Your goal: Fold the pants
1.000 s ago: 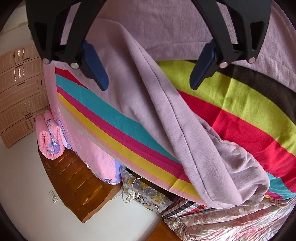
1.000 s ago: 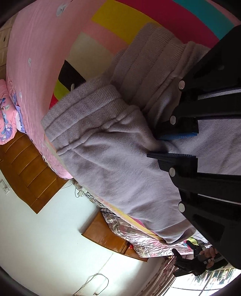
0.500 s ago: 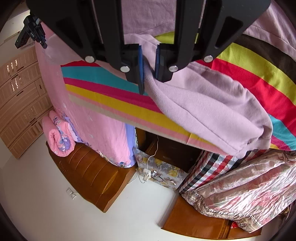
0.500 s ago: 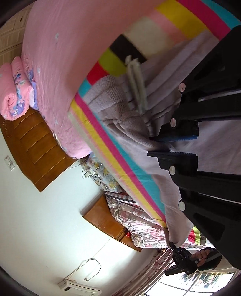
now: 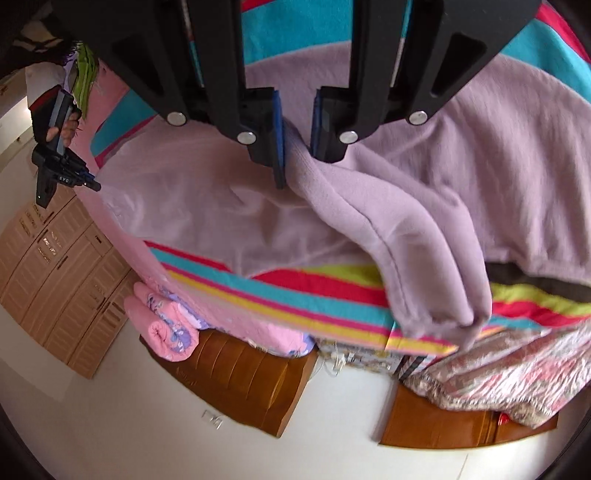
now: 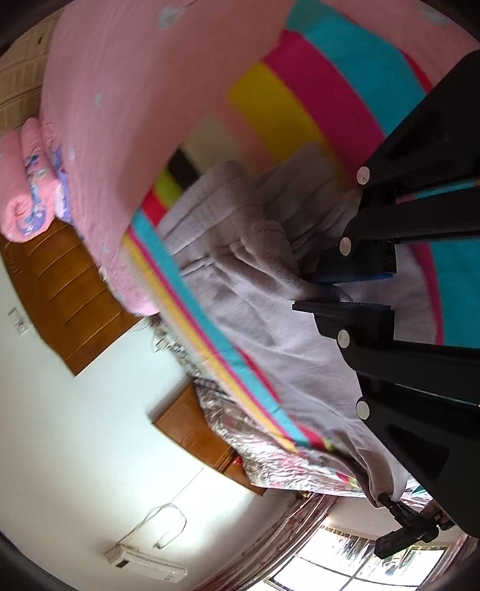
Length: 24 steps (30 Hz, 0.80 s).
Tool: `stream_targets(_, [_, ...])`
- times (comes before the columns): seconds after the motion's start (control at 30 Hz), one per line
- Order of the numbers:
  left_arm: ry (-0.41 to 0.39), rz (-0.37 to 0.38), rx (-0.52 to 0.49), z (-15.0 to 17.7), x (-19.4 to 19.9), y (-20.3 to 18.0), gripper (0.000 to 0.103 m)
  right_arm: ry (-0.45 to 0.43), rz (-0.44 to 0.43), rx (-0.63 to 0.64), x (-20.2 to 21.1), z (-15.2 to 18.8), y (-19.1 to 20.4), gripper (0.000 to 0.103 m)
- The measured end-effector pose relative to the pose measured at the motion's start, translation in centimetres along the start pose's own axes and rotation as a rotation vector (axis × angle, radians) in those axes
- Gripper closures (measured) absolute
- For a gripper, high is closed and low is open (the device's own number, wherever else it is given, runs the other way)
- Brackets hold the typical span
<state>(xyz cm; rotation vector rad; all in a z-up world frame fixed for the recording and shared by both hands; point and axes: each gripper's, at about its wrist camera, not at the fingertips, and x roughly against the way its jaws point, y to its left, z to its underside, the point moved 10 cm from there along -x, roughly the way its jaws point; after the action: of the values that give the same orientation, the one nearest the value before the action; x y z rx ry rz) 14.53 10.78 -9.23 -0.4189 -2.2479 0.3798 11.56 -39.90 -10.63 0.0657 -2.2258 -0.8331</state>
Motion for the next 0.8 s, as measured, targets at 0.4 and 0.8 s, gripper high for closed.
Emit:
stream_targets(0.4, [0.037,-0.012,0.150,2.0,-2.2,2.7,0.052,-0.001,-0.003,-0.023,0.1,2.3,-2.4,0.078])
stream_targets(0.8, [-0.005,-0.046,0.085,1.4,-1.8,1.0,0.093,-0.066,0.016,0.013,0.7,1.3,-1.5,0.089])
